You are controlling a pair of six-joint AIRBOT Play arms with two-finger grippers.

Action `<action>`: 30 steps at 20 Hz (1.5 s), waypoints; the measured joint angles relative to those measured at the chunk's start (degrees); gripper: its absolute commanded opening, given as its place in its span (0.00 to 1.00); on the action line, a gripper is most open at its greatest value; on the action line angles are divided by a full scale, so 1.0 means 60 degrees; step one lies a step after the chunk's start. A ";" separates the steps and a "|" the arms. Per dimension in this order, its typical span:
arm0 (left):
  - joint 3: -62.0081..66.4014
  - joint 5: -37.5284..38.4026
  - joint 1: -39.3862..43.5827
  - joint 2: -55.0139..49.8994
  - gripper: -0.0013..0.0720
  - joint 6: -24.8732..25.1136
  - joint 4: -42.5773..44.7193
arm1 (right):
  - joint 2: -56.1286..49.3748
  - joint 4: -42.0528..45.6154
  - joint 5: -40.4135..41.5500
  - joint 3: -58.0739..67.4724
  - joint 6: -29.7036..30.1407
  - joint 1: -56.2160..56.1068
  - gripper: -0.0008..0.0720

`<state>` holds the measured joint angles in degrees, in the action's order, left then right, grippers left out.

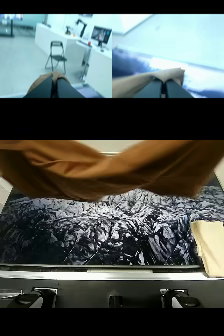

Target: Fold the clothes and pants, and hang the long-sleeved shirts on hangers.

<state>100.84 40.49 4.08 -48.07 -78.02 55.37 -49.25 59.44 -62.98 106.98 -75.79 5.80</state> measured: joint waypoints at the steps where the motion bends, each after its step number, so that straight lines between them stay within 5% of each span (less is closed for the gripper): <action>1: 0.0040 -0.0262 0.0000 0.0222 0.05 -0.0055 0.0000 | 0.0211 0.0149 0.0076 0.0055 -0.0124 0.0000 0.06; 8: 0.0168 -0.1650 0.0000 0.0674 0.05 -0.0280 0.0022 | 0.0546 0.0962 -0.0328 0.0175 -0.1035 0.0007 0.06; 15: -0.0124 -0.0302 0.0000 -0.2575 0.05 -0.0342 0.1457 | -0.2065 0.1268 -0.3770 -0.1752 -0.2590 0.0007 0.07; 24: -0.0331 0.1315 0.0233 -0.7712 0.06 -0.2375 0.1009 | -0.6645 -0.1373 -0.0488 -0.4091 -0.3067 0.0007 0.07; 25: -0.0339 0.1581 0.0288 -0.7981 0.11 -0.2481 0.0973 | -0.6943 -0.1610 -0.0259 -0.4127 -0.3104 0.0007 0.07; 26: -0.0342 0.1887 0.0324 -0.8204 0.29 -0.2590 0.0933 | -0.7213 -0.1807 -0.0058 -0.4156 -0.3104 0.0007 0.07; 27: -0.0339 0.2189 0.0350 -0.8371 0.64 -0.2626 0.0903 | -0.7395 -0.1931 0.0098 -0.4178 -0.3111 0.0007 0.19; 28: -0.0339 0.2506 0.0350 -0.8484 0.92 -0.2685 0.0849 | -0.7522 -0.2047 0.0284 -0.4178 -0.3133 0.0015 0.55; 29: -0.0324 0.2852 0.0299 -0.8539 0.92 -0.2765 0.0838 | -0.7599 -0.2131 0.0404 -0.4146 -0.3129 0.0058 0.90; 30: -0.0280 0.3217 0.0182 -0.8553 0.92 -0.2769 0.0831 | -0.7639 -0.2164 0.0397 -0.4044 -0.3118 0.0164 0.97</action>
<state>99.15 59.79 5.17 -99.39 -94.63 60.36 -95.09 46.46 -60.60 82.72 -94.50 6.79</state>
